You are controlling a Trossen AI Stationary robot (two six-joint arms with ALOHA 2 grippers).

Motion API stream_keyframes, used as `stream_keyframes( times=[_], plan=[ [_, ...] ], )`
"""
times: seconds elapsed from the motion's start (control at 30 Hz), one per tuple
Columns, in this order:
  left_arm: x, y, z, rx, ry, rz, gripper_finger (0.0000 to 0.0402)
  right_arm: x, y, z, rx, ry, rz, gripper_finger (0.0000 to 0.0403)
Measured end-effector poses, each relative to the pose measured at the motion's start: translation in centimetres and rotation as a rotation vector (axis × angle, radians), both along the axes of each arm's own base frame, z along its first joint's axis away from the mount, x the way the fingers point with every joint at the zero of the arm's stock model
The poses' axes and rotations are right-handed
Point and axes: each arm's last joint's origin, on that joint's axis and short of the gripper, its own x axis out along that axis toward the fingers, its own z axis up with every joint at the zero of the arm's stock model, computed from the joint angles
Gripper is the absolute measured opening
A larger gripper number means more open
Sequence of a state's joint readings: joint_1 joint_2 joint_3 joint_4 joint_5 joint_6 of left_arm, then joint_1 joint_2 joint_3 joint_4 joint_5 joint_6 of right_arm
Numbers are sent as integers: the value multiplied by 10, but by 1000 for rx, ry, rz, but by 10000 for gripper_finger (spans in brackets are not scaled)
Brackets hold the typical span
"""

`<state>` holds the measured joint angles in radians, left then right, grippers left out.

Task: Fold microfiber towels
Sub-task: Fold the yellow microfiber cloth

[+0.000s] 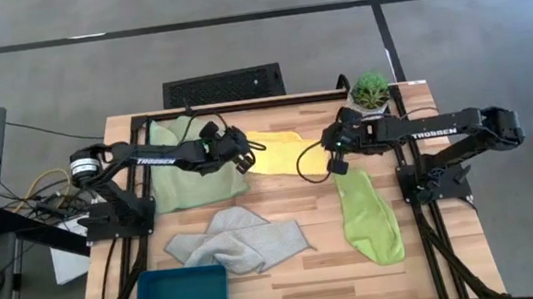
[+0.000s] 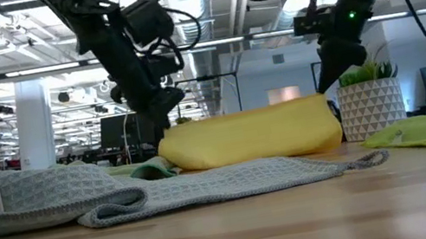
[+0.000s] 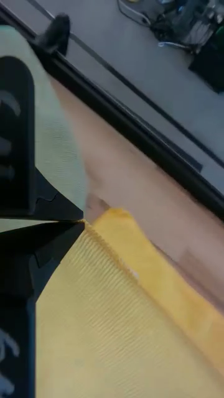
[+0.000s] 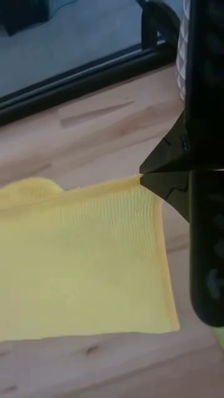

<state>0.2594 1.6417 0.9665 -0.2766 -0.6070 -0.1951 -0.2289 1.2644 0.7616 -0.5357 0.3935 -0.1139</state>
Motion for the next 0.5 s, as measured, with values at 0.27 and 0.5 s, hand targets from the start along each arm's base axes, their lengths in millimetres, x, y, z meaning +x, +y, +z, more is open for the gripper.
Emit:
stream_keyframes(
  times=[0.27,0.5],
  plan=[
    [-1,16,-3,-7,-23,30,0,-3,-16,1,-5,-26,-65,3],
    [-1,23,-7,-24,-21,28,0,-4,-24,2,-10,-42,-88,3]
  ],
)
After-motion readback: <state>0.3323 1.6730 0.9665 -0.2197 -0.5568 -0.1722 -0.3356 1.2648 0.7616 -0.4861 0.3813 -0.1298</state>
